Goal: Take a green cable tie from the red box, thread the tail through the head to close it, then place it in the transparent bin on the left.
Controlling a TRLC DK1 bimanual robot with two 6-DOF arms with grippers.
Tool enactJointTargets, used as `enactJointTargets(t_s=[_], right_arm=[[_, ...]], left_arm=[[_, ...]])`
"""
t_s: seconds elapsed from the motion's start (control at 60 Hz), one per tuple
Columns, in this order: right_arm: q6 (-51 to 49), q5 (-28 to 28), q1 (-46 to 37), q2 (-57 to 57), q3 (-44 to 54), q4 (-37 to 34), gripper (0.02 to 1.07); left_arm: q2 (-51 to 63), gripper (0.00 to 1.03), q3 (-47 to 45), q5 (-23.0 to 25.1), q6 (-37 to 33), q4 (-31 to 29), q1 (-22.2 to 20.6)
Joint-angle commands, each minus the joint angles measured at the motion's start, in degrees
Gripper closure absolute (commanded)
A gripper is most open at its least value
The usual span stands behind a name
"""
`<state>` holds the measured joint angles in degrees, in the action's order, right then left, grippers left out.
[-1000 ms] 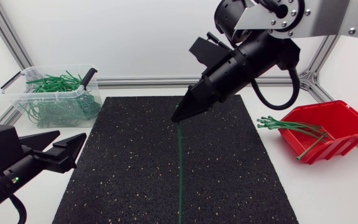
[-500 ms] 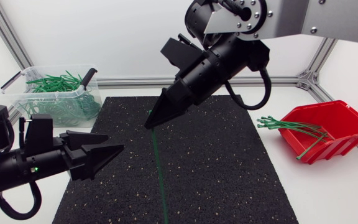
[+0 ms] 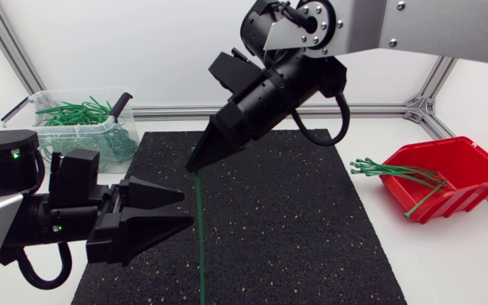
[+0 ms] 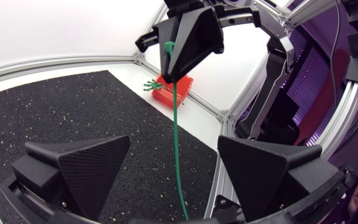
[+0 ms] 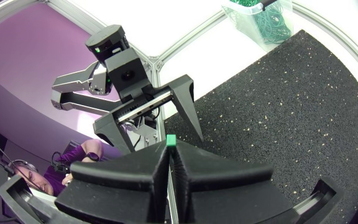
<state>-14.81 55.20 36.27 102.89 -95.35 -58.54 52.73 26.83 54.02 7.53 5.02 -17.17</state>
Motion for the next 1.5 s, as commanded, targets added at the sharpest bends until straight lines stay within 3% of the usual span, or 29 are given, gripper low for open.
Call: enactJointTargets(t_s=[0.0, 0.1, 0.25, 0.533, 0.667, 0.8, 0.917, 1.217, 1.483], right_arm=[[-0.31, 0.52, 0.29, 1.26, -1.94, -0.96, 1.01], [-0.31, 0.52, 0.47, 1.17, -2.12, -1.05, 1.01], [-0.84, 0.7, 0.55, 1.17, -1.77, -1.31, 1.01], [-1.98, 0.7, 0.55, 0.38, -0.27, -1.4, 1.01], [-2.33, 0.7, 0.55, 0.2, -0.1, -1.31, 1.01], [-3.03, 0.7, 0.55, -0.41, 0.52, -1.22, 1.0], [-4.97, 0.17, -0.06, -1.91, 2.01, -1.31, 0.76], [-11.03, -0.88, -3.14, -6.56, 8.51, -0.96, 0.5], [-13.49, -1.5, -1.12, -6.21, 14.32, 1.06, 0.5]], left_arm=[[2.55, 0.04, 2.26, 1.09, 0.56, 0.78, -0.94], [5.37, 0.05, 3.84, 1.44, 0.47, 1.31, -1.55], [7.83, 0.2, 5.51, 1.62, 0.73, 2.37, -1.55], [9.32, 0.78, 5.69, 1.62, 3.11, 5.44, -1.29], [9.23, 0.99, 5.6, 1.62, 3.46, 5.71, -1.55], [9.32, 1.0, 5.78, 1.88, 5.48, 7.02, -1.29], [9.41, 1.0, 6.04, 1.97, 6.01, 7.29, -1.2], [9.5, 1.0, 6.13, 2.76, 7.5, 7.73, -1.02], [9.06, 1.0, 6.57, 3.02, 9.08, 8.61, -0.94]])
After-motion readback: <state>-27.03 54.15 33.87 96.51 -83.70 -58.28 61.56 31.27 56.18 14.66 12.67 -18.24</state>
